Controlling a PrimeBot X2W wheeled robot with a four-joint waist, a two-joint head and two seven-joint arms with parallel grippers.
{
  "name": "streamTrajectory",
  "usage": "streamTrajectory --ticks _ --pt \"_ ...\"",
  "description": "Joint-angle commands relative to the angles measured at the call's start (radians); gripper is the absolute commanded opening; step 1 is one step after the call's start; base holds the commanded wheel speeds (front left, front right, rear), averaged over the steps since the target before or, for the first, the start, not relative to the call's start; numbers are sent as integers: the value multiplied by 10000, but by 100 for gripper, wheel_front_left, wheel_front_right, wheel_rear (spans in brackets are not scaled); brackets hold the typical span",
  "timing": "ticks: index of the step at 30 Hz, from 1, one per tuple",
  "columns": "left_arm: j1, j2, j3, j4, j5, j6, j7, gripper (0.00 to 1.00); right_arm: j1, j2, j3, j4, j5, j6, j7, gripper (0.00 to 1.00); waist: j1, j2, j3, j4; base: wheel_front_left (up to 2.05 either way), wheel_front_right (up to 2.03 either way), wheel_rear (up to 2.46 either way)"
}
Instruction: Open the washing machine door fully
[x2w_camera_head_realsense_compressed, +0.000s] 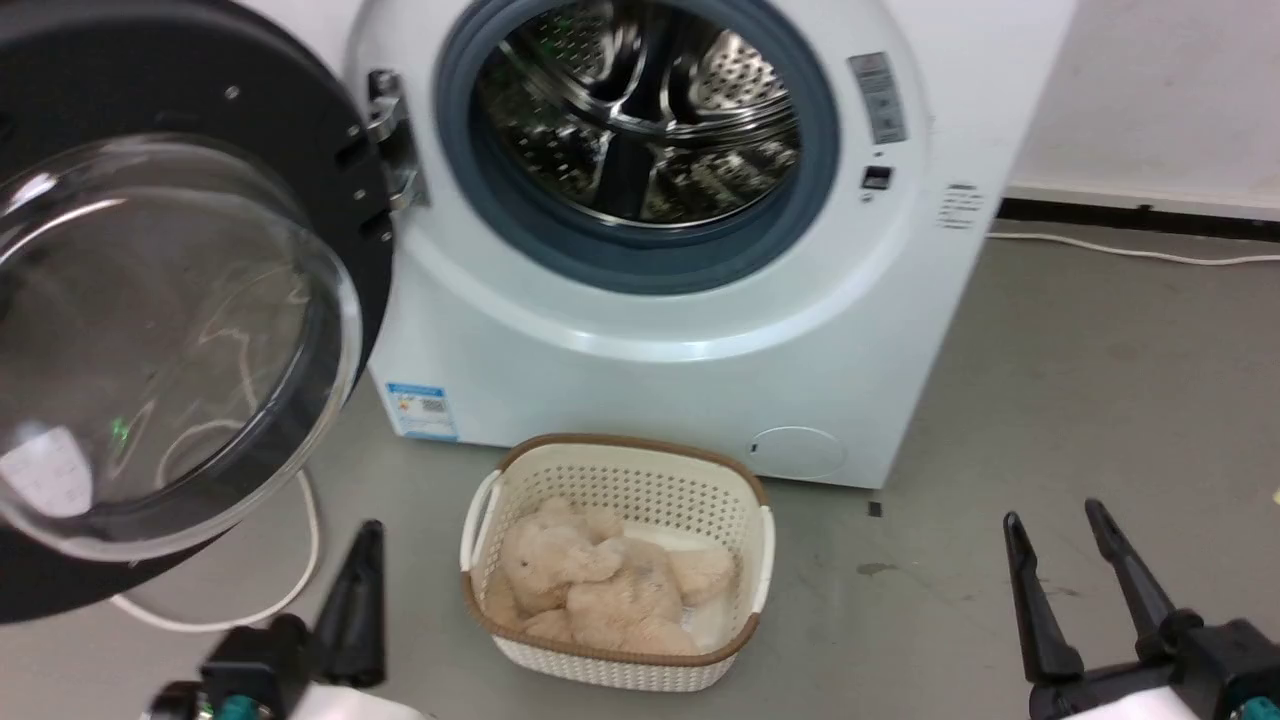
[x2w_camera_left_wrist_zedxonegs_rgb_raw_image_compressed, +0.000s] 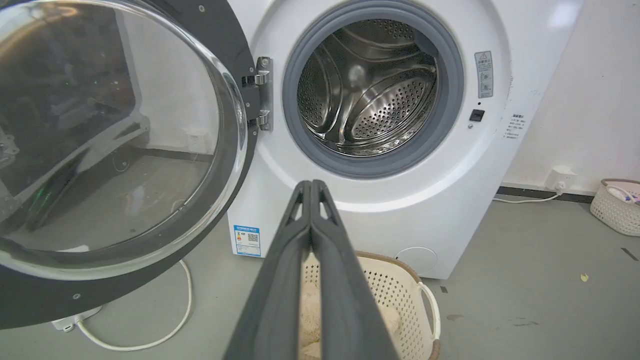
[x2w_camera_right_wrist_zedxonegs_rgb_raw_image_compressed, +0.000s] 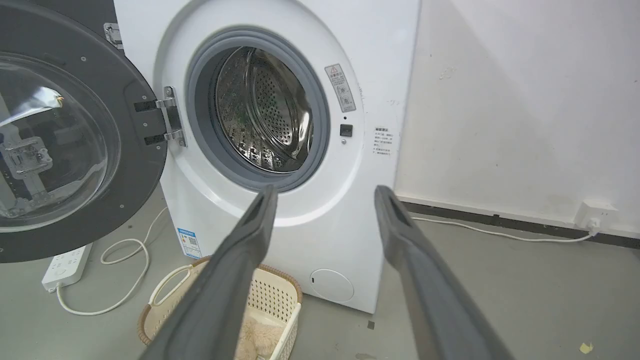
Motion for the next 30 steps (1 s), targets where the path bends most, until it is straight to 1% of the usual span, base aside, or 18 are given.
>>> streamTrajectory --ticks 1,2,3,5,14,19,23,24,30 --pt "140 -122 -80 72 91 75 -135 24 192 63 26 -31 -64 4 -53 100 2 0 -139 -207 0 0 0" --pt "180 -161 -134 134 217 142 -228 42 251 66 38 -39 -88 4 -58 100 2 0 -159 -260 0 0 0" --pt "211 -193 -172 186 366 242 -309 100 306 69 50 -44 -68 4 -62 100 2 0 -179 -302 0 0 0" --pt "267 -251 -266 295 585 351 -421 100 422 71 87 -48 -107 4 -72 100 2 0 -232 -371 0 0 0" --pt "451 -343 -724 793 818 289 -468 100 618 74 167 216 76 4 -122 100 2 0 -368 -597 0 0 0" --pt "437 -389 -726 881 792 390 -472 100 600 75 273 349 140 4 -151 100 2 0 -388 -605 0 0 0" --pt "376 -407 -716 1009 696 391 -429 100 604 75 381 432 112 4 -169 100 2 0 -405 -572 0 0 0" --pt "360 -405 -720 989 696 363 -431 0 501 33 372 408 106 0 -106 0 2 0 -405 -574 0 0 0" --pt "343 -435 -682 972 744 333 -392 0 471 31 362 405 93 0 -56 0 2 0 -397 -578 0 0 0"
